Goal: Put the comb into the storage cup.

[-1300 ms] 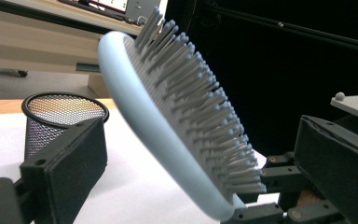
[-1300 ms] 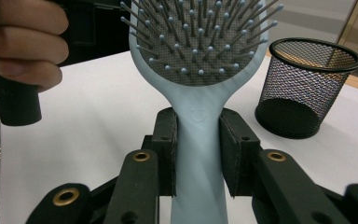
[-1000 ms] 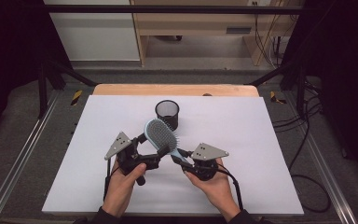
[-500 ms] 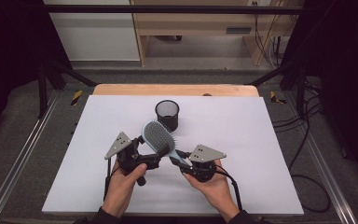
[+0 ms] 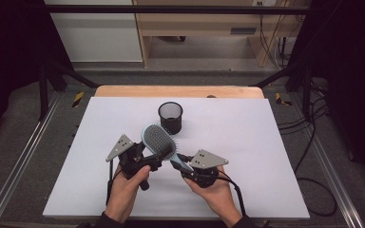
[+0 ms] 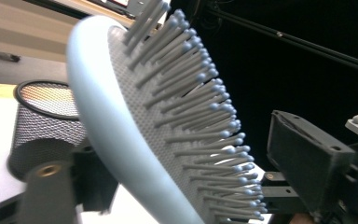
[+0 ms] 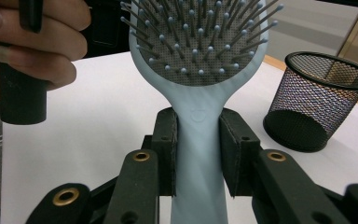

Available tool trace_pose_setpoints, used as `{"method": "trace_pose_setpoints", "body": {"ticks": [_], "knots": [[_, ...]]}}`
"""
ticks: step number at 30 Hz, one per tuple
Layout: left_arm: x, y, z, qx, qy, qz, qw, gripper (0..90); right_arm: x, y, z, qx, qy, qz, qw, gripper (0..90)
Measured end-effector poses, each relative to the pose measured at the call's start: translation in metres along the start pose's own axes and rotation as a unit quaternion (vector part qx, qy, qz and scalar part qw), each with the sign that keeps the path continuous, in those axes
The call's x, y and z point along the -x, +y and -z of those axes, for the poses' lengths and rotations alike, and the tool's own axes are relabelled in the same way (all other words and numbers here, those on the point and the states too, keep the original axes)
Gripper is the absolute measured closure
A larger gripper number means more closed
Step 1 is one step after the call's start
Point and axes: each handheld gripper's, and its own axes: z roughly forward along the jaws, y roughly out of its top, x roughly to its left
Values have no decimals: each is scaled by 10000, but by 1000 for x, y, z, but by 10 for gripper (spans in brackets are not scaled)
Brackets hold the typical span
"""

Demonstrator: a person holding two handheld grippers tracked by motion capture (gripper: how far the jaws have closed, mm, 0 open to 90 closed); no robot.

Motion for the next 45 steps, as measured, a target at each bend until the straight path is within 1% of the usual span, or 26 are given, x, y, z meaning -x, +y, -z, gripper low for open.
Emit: {"method": "trace_pose_setpoints", "body": {"ticks": [2, 3, 8, 9, 10, 14, 16, 18, 22, 23, 24, 25, 27, 32, 37, 39, 45], "knots": [[0, 0, 0, 14, 9, 12, 10000, 286, 0, 0, 0, 8, -1, -3, 10000, 698], [0, 0, 0, 0, -1, 60, 10000, 295, 0, 1, 1, 15, -11, 3, 10000, 698], [0, 0, 1, -9, -3, 138, 9999, 320, 0, 0, 1, 24, -33, 16, 10000, 697], [-1, 0, 1, -11, -19, 143, 9999, 332, -1, 0, 1, 22, -82, 60, 9999, 698], [-2, 0, 1, -6, -22, 169, 9999, 332, -1, 0, 1, 22, -82, 60, 9999, 698], [-7, -1, 2, 1, -129, 432, 9990, 374, -2, -1, -1, -18, -126, 103, 9999, 697], [-8, -2, 2, -4, -134, 460, 9989, 377, -2, -1, -1, -26, -131, 107, 9999, 698], [-8, -2, 2, 7, -165, 555, 9983, 392, -2, -1, -1, -37, -121, 104, 9999, 698], [-9, -4, 2, 0, -164, 607, 9980, 403, -2, -3, -2, -68, -117, 101, 9999, 698], [-10, -5, 3, 12, -177, 672, 9976, 416, -2, -4, -3, -105, -102, 94, 9998, 698], [-13, -6, 4, 15, -207, 798, 9966, 424, -2, -4, -3, -118, -97, 90, 9998, 698], [-13, -6, 4, 15, -207, 798, 9966, 432, -2, -4, -3, -118, -97, 90, 9998, 698], [-15, -8, 5, 46, -242, 968, 9950, 445, -3, -5, -5, -152, -83, 93, 9998, 697], [-16, -10, 5, 60, -274, 1061, 9940, 479, -3, -7, -7, -218, -56, 74, 9997, 698], [-15, -10, 6, 72, -260, 1041, 9942, 494, -4, -8, -9, -243, -24, 15, 9997, 698], [-16, -11, 7, 78, -271, 1099, 9935, 499, -4, -8, -10, -268, 16, -35, 9996, 698], [-18, -12, 6, 77, -325, 1235, 9918, 513, -3, -10, -12, -314, 53, -76, 9995, 697]]}}
